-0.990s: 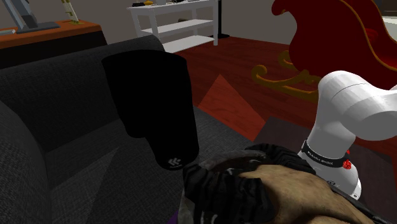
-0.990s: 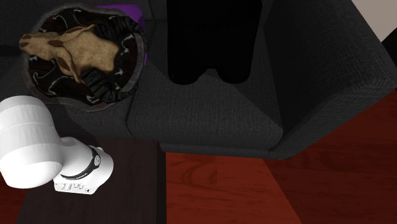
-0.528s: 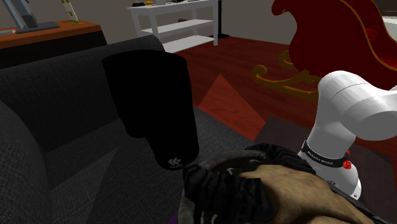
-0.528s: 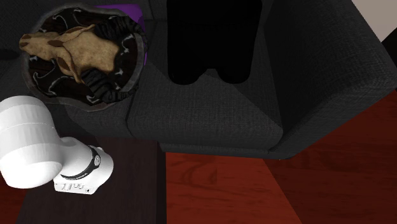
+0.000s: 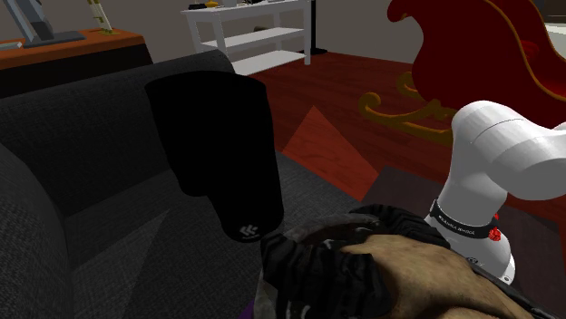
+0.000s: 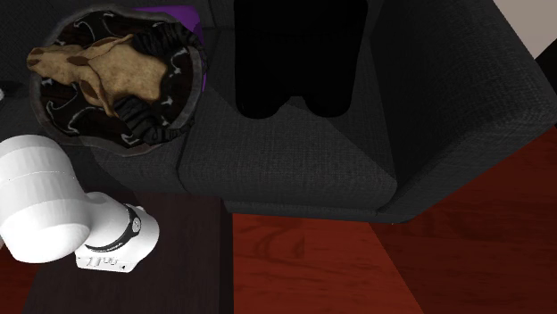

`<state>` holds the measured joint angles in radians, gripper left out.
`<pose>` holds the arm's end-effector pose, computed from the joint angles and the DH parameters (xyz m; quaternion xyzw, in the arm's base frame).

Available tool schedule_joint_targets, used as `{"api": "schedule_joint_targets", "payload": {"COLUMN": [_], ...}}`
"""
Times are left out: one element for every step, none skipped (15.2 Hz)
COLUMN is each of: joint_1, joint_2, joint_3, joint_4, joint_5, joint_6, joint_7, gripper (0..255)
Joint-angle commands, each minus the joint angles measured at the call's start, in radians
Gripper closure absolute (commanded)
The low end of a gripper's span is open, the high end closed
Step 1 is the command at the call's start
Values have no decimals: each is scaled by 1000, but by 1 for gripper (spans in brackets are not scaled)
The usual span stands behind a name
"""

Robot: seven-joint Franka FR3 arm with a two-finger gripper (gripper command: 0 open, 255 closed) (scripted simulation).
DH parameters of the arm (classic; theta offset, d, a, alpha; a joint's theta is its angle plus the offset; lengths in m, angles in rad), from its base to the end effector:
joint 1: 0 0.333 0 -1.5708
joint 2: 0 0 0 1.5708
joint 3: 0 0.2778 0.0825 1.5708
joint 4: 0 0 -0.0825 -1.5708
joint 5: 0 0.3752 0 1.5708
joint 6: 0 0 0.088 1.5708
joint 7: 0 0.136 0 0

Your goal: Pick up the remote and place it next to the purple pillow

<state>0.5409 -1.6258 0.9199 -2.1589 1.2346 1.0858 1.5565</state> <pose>-0.3007 0.3195 0.4631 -0.9977 0.0547 0.0031 0.0394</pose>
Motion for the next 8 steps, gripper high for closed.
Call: {"api": "schedule_joint_targets", "payload": {"joint_1": [14, 20, 25, 30, 36, 41, 47, 52], "joint_2": [-18, -27, -35, -44, -52, -60, -69, -77], "joint_3": [15, 23, 32, 41, 50, 59, 68, 78], "joint_4": [-22, -33, -43, -53, -63, -73, -82, -91], "joint_5": [16, 24, 32, 40, 49, 57, 66, 75], "joint_6": [7, 12, 17, 21, 25, 30, 34, 39], "joint_7": [-1, -1, 0, 0, 1, 2, 3, 3], "gripper": [255, 255, 255, 255, 255, 255, 255, 255]}}
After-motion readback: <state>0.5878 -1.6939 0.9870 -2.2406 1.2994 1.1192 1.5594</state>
